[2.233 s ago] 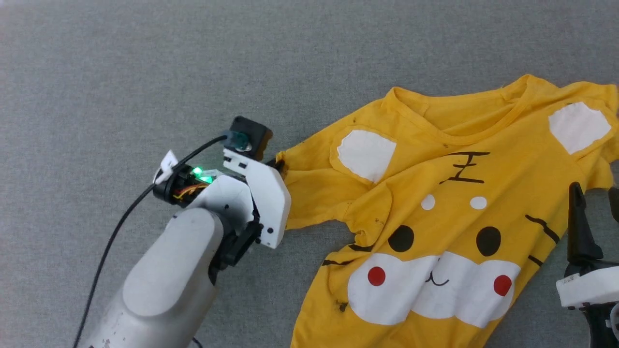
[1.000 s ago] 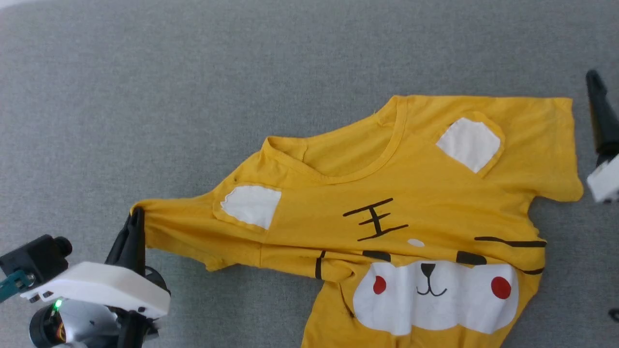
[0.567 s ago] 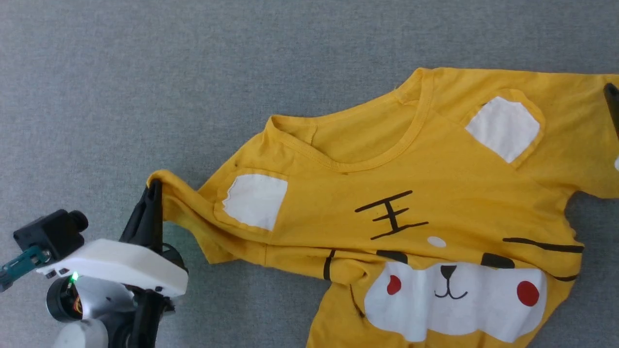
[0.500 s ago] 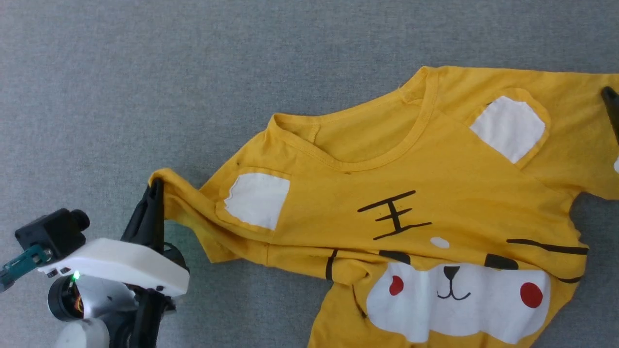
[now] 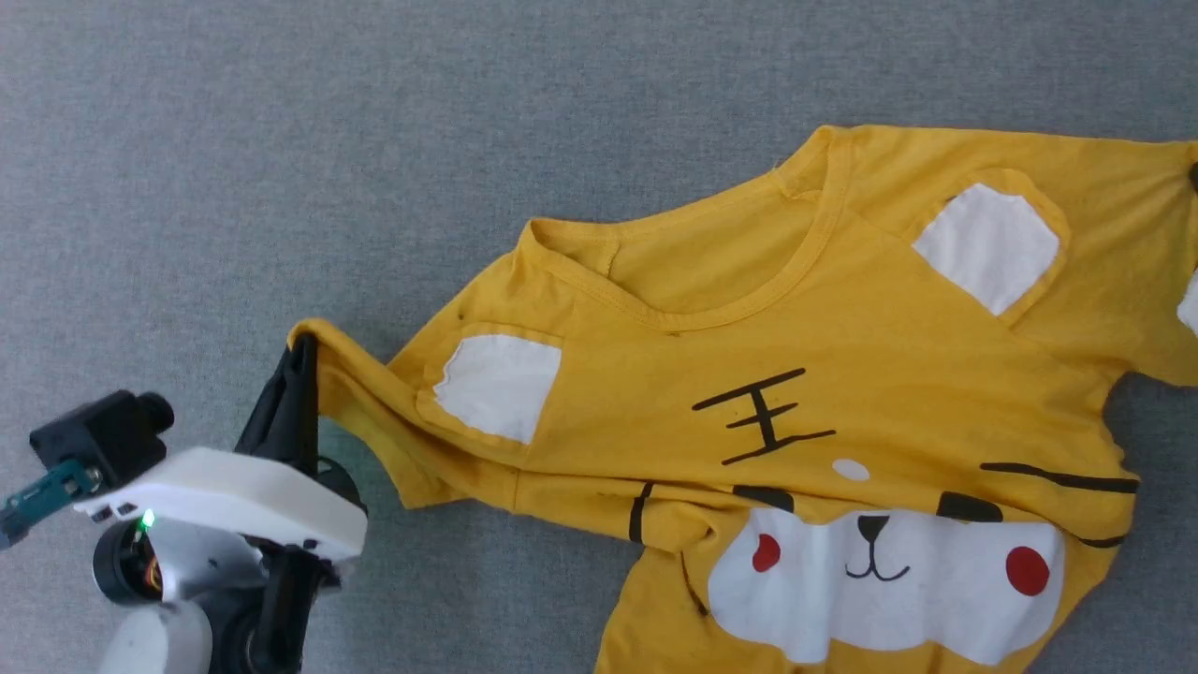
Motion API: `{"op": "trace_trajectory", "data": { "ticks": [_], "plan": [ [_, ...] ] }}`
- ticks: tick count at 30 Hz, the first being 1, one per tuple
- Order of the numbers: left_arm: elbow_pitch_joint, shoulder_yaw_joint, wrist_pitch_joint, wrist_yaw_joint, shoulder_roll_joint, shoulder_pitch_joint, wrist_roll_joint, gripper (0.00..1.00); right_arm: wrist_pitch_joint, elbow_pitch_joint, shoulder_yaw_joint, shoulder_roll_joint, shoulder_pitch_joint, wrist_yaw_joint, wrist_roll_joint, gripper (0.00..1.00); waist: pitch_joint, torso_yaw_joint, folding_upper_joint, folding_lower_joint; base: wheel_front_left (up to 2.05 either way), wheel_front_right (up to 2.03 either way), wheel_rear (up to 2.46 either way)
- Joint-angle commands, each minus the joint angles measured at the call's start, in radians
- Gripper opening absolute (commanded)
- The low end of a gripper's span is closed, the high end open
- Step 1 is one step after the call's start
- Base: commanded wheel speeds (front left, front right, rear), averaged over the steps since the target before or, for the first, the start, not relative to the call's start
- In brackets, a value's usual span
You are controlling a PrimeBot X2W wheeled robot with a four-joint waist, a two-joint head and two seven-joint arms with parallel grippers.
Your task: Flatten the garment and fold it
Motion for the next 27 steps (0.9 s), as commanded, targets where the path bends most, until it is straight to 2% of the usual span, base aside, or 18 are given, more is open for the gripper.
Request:
{"op": "trace_trajectory", "data": {
  "ticks": [1, 7, 16, 27],
  "plan": [
    [0.008, 0.000, -0.007, -0.013, 0.002, -0.041, 0.008, 0.00, -0.029, 0.010, 0.002, 0.012, -0.007, -0.001, -0.009, 0.00, -0.033, -0.015, -0.0001, -0.0001, 0.00, 0.00, 0.00],
    [0.041, -0.008, -0.002, -0.031, 0.017, -0.117, 0.021, 0.00, -0.102, -0.024, -0.002, 0.047, -0.030, -0.001, 0.010, 0.00, -0.113, -0.038, -0.0001, -0.0001, 0.00, 0.00, 0.00],
    [0.148, -0.062, 0.099, -0.082, 0.097, -0.369, 0.070, 0.00, -0.151, -0.114, 0.002, 0.086, -0.112, -0.001, 0.027, 0.00, -0.286, -0.081, -0.0001, -0.0001, 0.00, 0.00, 0.00],
    [0.376, -0.089, 0.181, -0.133, 0.171, -0.751, 0.139, 0.00, -0.188, 0.006, 0.088, 0.068, -0.368, -0.001, -0.037, 0.00, -0.440, -0.135, -0.0001, -0.0001, 0.00, 0.00, 0.00]
  ]
}}
